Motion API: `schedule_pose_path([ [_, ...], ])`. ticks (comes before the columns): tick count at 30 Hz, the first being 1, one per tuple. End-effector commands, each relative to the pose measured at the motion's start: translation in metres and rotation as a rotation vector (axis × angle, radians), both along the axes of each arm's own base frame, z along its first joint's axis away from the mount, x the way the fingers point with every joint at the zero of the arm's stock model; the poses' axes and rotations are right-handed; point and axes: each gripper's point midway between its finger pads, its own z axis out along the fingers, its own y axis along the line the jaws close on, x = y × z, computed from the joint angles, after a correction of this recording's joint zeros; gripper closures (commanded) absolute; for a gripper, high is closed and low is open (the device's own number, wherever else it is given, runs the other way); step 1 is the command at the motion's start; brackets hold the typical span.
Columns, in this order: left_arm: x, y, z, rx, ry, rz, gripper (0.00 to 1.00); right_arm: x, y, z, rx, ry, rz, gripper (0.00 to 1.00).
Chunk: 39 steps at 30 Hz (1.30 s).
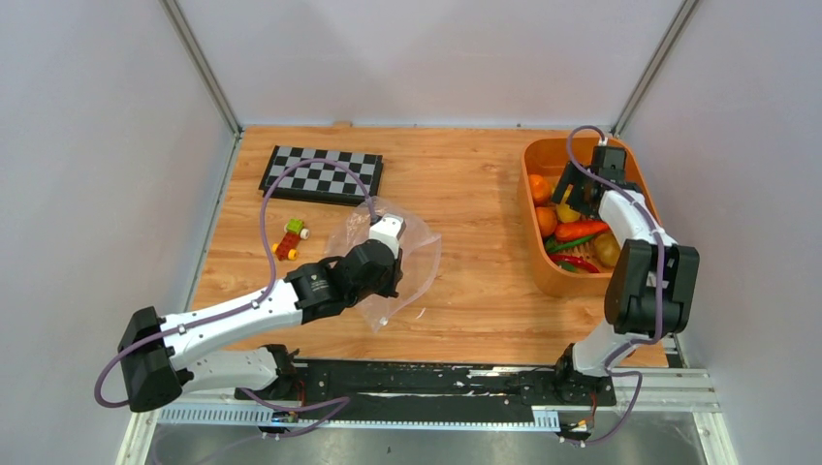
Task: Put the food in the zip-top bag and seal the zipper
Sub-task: Pick up the fake fruit from the bin.
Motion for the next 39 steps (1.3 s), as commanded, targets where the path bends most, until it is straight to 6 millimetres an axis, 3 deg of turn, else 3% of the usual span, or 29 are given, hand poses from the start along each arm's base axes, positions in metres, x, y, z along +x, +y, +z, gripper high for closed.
schedule_pose_path([
  [1,0.002,0.000,0.014,-0.016,-0.029,-0.017,1.00,0.026,-0.009,0.005,-0.012,-0.028,0.000,0.16],
  [6,-0.001,0.002,0.014,-0.008,-0.024,-0.026,1.00,0.017,-0.008,-0.019,-0.003,0.043,0.002,0.23],
  [14,-0.002,0.007,0.016,-0.011,-0.028,-0.023,1.00,0.030,-0.003,-0.014,0.007,-0.002,0.063,0.28],
  [17,-0.004,0.007,0.017,-0.019,-0.025,-0.027,1.00,0.033,-0.003,-0.016,0.022,0.008,0.064,0.38],
  [21,-0.005,0.009,0.018,-0.023,-0.028,-0.024,1.00,0.033,-0.002,-0.020,0.033,0.005,0.056,0.37],
  [23,-0.006,0.010,0.017,-0.025,-0.024,-0.026,1.00,0.033,-0.002,-0.020,0.037,0.004,0.061,0.47],
  [26,-0.008,0.010,0.015,-0.026,-0.015,-0.028,1.00,0.032,0.004,-0.009,0.052,-0.028,0.087,0.68],
  [28,-0.008,0.011,0.015,-0.029,-0.015,-0.027,1.00,0.031,0.008,0.014,0.056,-0.095,0.098,0.74],
  [31,-0.008,0.011,0.015,-0.034,-0.012,-0.022,1.00,0.024,0.012,0.043,0.047,-0.198,0.106,0.73],
  [35,-0.010,0.009,0.016,-0.053,-0.009,-0.027,1.00,0.002,0.022,0.057,0.075,-0.251,0.112,0.72],
  [39,-0.012,0.009,0.016,-0.058,-0.002,-0.031,1.00,-0.019,0.036,0.083,0.137,-0.358,0.108,0.71],
])
